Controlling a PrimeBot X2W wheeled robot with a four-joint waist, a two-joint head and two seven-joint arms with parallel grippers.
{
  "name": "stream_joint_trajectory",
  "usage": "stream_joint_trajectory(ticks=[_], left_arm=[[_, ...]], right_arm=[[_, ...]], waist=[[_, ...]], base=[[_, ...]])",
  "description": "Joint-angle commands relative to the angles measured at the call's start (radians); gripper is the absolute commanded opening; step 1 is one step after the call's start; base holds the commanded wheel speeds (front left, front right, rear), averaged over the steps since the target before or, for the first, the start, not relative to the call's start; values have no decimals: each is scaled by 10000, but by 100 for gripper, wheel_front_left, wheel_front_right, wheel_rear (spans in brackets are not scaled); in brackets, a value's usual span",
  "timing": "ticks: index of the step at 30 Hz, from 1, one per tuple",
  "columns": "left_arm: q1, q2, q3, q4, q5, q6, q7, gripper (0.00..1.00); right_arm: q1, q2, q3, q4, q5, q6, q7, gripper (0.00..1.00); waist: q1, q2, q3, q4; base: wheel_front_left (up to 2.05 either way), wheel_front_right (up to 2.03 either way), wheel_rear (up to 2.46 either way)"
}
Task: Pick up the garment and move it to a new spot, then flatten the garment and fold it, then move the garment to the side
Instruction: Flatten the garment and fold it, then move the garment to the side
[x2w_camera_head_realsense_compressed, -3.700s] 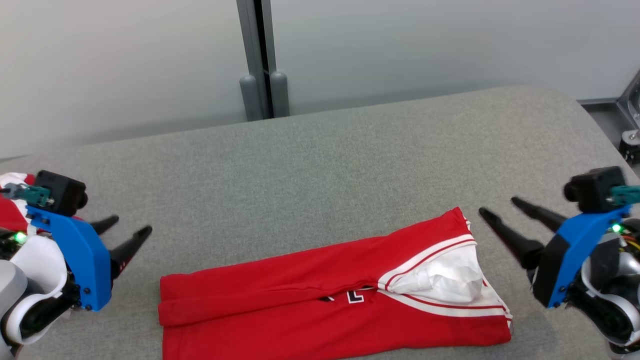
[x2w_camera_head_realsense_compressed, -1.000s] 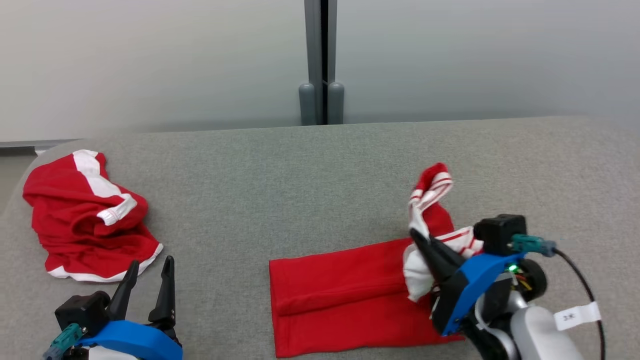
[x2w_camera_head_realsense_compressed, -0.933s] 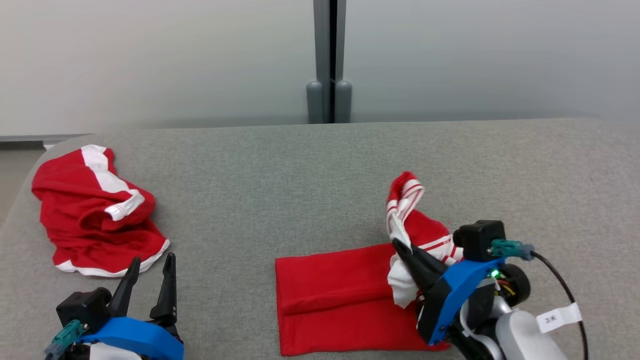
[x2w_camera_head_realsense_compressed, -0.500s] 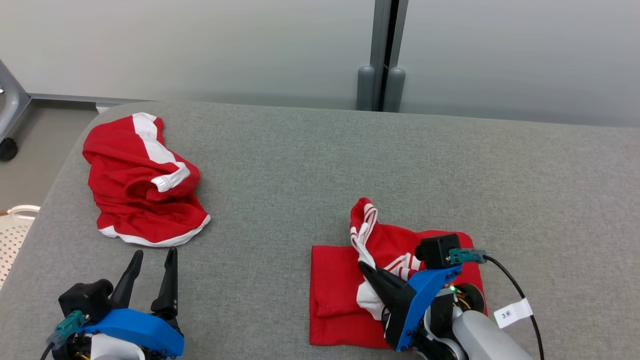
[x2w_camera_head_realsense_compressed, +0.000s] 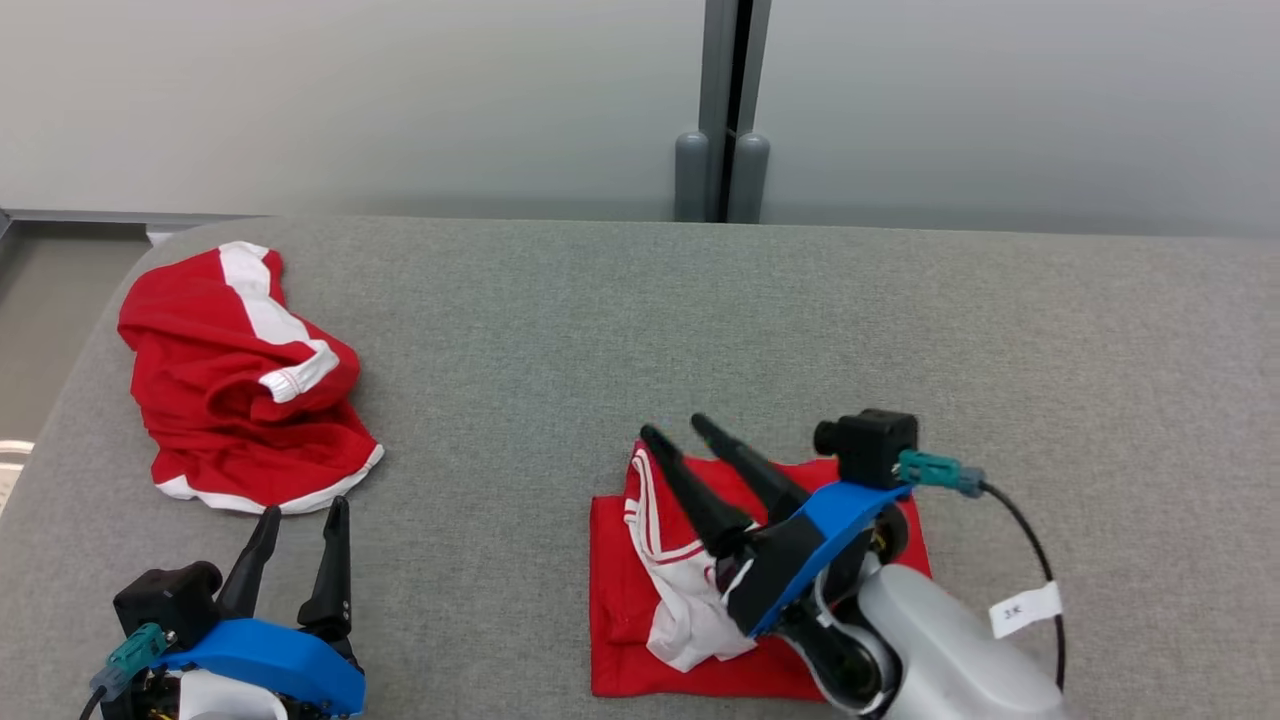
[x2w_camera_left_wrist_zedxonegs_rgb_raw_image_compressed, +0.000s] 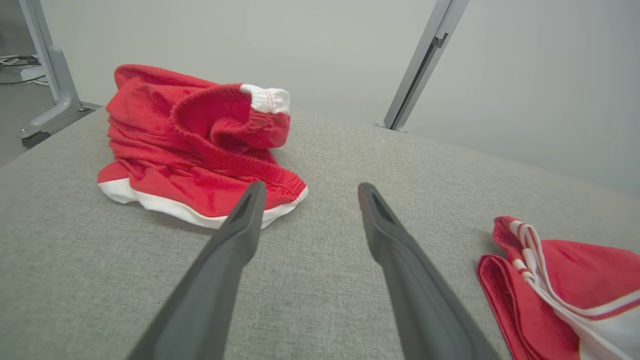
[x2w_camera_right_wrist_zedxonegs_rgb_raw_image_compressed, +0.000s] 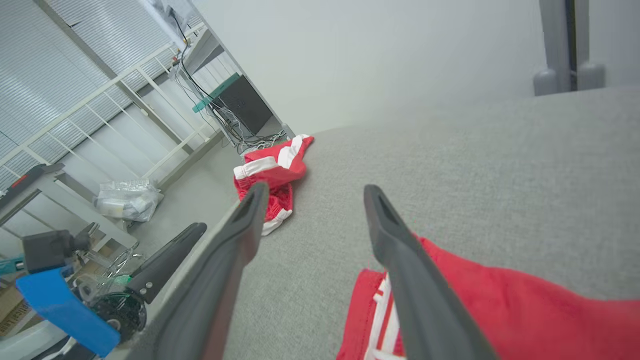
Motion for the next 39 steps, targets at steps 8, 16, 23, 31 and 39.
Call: stream_joint_trajectory(ticks=[8, 16, 23, 31, 39], left_arm=[[243, -95, 72, -82, 19, 72, -65, 100], [270, -104, 102, -205, 139, 29, -73, 100], [567, -249, 648, -830, 519, 73, -76, 100], [1089, -645, 1486, -1582, 1394, -32, -77, 100], [1498, -1141, 2391, -2117, 2386, -218, -78, 100]], right_arm=[[564, -1548, -2424, -320, -1340, 1, -820, 100], [1743, -1634, -3941, -18, -2878, 1, -946, 100], [2861, -1271, -5344, -999, -4617, 1, -1596, 100], [4211, -746, -6283, -2756, -5938, 1, -1605, 100], [4632, -568, -6446, -2835, -6426, 1, -1607, 100]], waist=[[-1, -1, -221, -400], [-1, -1, -340, -409], [-1, -1, -615, -656], [-1, -1, -840, -1076], [-1, -1, -796, -1300]], base=[[0, 0, 0], [0, 0, 0], [0, 0, 0], [0, 0, 0], [0, 0, 0]])
